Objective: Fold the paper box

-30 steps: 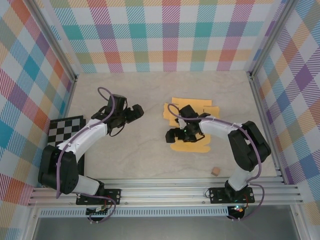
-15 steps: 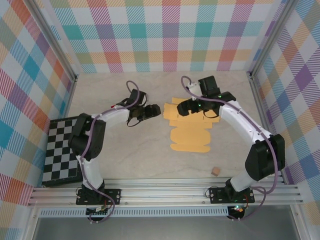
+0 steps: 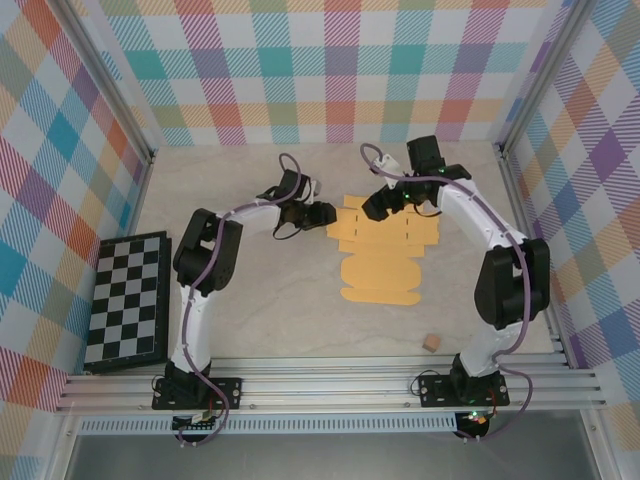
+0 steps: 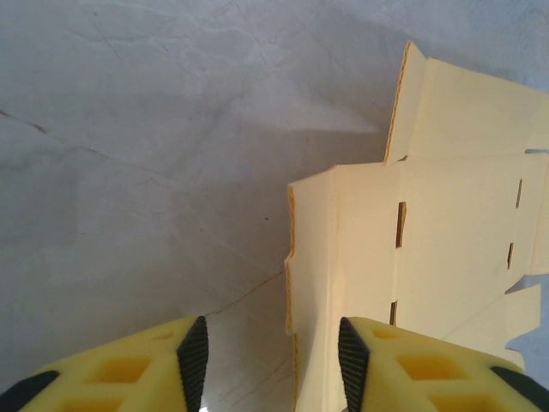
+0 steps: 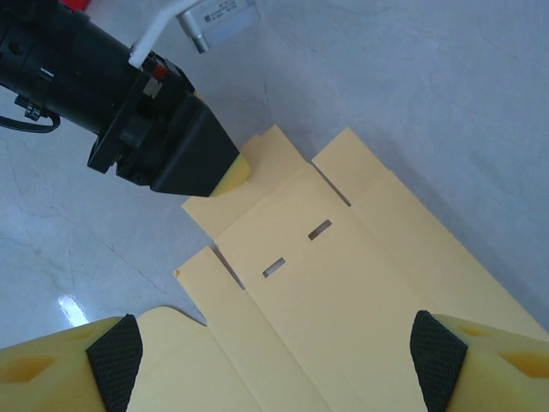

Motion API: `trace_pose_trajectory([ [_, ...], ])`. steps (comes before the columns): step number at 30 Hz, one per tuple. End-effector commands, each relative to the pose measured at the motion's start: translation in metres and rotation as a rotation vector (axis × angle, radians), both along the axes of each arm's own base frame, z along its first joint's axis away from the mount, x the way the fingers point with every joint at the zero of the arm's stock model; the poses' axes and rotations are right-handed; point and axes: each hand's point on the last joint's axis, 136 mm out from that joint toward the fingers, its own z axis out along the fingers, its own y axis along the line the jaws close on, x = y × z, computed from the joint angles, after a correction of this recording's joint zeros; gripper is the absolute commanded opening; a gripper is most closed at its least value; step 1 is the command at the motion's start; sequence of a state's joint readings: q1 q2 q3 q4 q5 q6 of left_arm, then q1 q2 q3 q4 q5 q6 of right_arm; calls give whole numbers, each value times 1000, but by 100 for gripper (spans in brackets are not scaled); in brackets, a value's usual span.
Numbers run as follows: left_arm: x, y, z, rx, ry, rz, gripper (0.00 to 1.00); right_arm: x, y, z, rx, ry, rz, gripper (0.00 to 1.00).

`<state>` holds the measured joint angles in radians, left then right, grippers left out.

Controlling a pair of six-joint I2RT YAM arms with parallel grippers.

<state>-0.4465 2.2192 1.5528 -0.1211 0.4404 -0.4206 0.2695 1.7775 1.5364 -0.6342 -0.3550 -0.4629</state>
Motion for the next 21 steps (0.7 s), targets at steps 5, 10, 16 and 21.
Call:
trace_pose_trajectory([
  [5, 3, -28, 27, -46, -125, -90, 0, 0, 11, -4, -11, -64, 212, 82],
  [10, -6, -7, 76, 51, -338, -123, 0, 11, 8, 4, -59, -157, 331, 79],
  [16, -50, 11, 132, 94, -609, -236, 0, 18, -2, 18, -55, -166, 437, 68],
  [21, -70, 22, 160, 131, -711, -264, 0, -3, 6, 33, 12, -168, 532, 58],
])
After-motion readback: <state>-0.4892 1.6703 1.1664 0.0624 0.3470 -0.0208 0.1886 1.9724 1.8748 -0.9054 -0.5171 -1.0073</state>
